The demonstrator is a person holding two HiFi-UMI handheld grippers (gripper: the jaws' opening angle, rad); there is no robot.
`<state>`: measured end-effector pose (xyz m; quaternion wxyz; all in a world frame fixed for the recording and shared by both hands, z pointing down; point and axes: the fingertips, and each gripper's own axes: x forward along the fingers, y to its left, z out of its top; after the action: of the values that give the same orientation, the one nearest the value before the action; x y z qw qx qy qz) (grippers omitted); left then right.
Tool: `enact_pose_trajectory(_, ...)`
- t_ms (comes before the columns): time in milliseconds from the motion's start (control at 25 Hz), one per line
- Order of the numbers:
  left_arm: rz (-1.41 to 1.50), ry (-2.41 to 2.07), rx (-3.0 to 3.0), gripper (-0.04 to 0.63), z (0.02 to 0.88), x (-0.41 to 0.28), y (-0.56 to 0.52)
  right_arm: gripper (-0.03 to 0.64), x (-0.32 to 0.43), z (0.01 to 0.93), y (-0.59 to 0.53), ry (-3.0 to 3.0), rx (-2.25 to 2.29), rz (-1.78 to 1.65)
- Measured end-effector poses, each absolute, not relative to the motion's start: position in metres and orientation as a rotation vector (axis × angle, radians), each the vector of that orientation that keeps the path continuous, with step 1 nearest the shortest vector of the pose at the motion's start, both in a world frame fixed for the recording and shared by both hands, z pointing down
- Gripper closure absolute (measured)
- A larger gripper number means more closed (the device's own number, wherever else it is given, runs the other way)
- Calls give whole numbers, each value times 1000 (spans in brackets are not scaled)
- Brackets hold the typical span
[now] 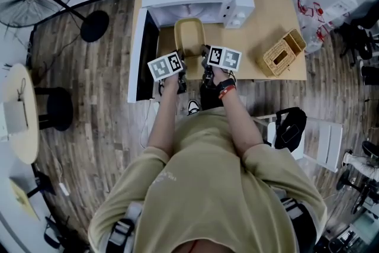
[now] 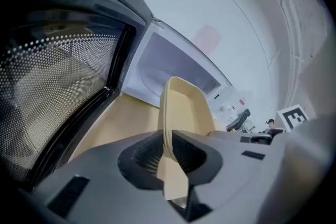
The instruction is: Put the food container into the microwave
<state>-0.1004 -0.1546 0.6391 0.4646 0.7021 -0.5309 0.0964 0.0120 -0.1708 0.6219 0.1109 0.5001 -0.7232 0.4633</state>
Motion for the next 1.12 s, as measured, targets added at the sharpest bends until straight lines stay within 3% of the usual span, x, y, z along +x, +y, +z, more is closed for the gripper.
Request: enact_pose_trajectory(1120,115,-1306,1694,538,645,-110,-245,541,5,639,-264,-2122,1446,1420)
